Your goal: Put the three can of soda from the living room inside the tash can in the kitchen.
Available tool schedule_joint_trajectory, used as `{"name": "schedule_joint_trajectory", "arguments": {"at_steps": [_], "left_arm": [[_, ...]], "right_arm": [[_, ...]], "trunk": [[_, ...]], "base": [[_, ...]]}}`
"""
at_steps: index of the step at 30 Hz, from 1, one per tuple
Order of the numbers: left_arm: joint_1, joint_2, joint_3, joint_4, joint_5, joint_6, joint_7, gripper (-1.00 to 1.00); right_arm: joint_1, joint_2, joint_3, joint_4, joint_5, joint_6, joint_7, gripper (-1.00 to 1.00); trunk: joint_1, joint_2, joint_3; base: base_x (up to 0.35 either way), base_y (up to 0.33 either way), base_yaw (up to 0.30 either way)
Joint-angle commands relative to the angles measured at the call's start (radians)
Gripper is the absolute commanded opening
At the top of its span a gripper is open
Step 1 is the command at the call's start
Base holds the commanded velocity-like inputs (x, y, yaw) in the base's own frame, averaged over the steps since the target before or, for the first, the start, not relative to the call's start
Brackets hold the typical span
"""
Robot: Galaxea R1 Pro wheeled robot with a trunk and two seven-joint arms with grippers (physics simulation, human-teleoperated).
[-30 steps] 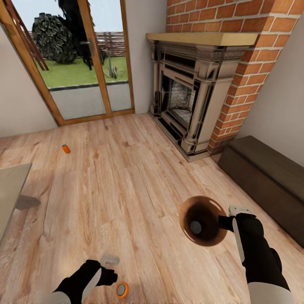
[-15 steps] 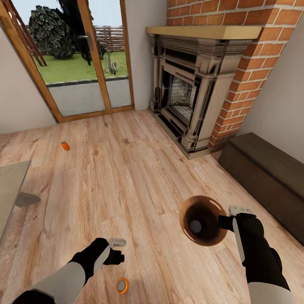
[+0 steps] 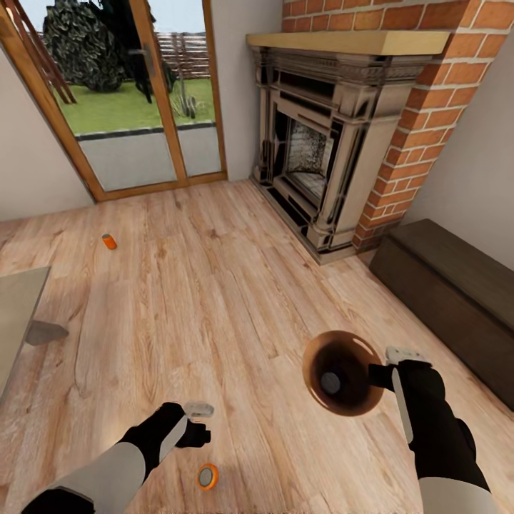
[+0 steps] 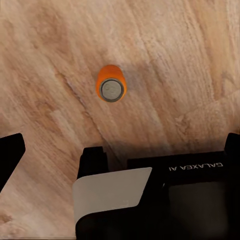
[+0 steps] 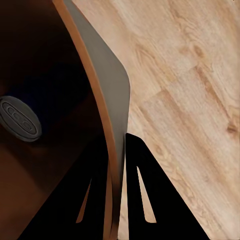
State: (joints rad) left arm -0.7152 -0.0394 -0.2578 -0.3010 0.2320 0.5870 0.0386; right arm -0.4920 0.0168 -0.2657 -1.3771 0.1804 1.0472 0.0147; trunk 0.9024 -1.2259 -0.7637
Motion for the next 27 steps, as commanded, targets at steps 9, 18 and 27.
{"name": "schedule_joint_trajectory", "arguments": {"at_steps": [9,18,27], "left_arm": [[0.000,0.003,0.000,0.038,0.002,-0.009,0.003,1.00],[0.000,0.003,0.002,0.035,0.005,-0.038,0.001,1.00],[0.000,0.000,-0.002,0.032,0.005,-0.042,-0.004,1.00]], "right_arm": [[0.000,-0.001,0.015,-0.001,-0.009,0.000,0.004,-1.00],[0.000,0.000,0.016,-0.009,-0.010,0.000,0.004,-1.00],[0.001,-0.001,0.015,-0.013,-0.011,0.000,0.004,-1.00]], "trunk": [[0.000,0.000,-0.014],[0.000,0.000,-0.029],[0.000,0.000,-0.042]], "base": [[0.000,0.000,0.000],[0.000,0.000,0.000],[0.000,0.000,0.000]]}}
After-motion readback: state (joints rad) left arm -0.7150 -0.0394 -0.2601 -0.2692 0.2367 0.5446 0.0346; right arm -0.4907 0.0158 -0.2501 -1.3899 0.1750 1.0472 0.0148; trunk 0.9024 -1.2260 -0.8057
